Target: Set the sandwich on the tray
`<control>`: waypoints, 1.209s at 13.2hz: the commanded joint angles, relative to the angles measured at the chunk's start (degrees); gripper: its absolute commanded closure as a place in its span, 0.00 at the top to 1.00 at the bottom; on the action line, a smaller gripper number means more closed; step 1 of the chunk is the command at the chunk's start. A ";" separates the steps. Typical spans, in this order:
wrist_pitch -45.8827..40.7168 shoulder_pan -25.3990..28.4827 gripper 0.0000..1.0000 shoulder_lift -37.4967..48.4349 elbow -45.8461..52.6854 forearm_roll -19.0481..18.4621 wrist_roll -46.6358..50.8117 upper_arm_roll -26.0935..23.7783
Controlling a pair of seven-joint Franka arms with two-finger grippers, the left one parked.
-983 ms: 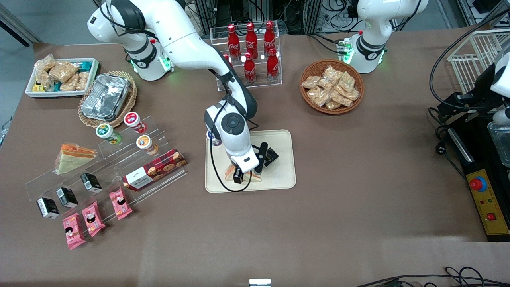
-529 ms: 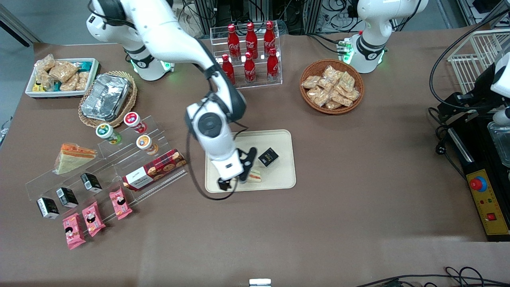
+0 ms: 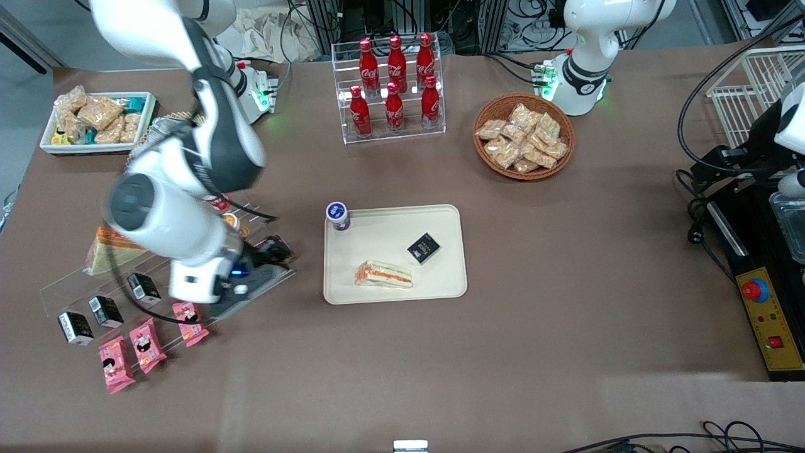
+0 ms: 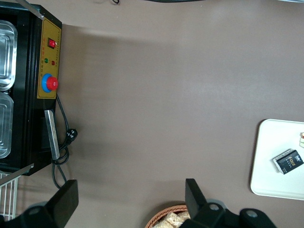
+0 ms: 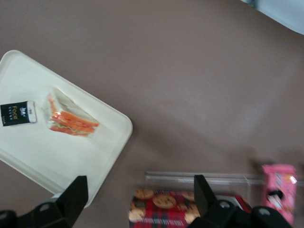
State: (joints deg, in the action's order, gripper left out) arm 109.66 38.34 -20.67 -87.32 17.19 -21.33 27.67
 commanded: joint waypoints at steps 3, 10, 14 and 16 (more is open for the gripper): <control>-4.18 -5.62 0.99 10.37 -5.31 -1.80 0.41 5.02; -17.00 -25.01 0.99 21.27 -5.49 -12.44 1.29 -3.37; -19.22 -37.70 0.99 25.50 -7.25 -16.49 4.53 -17.37; -19.92 -39.21 0.99 26.29 -7.25 -16.57 5.07 -19.76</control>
State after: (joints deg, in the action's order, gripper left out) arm 90.35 0.77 3.77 -92.82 2.23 -17.80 10.47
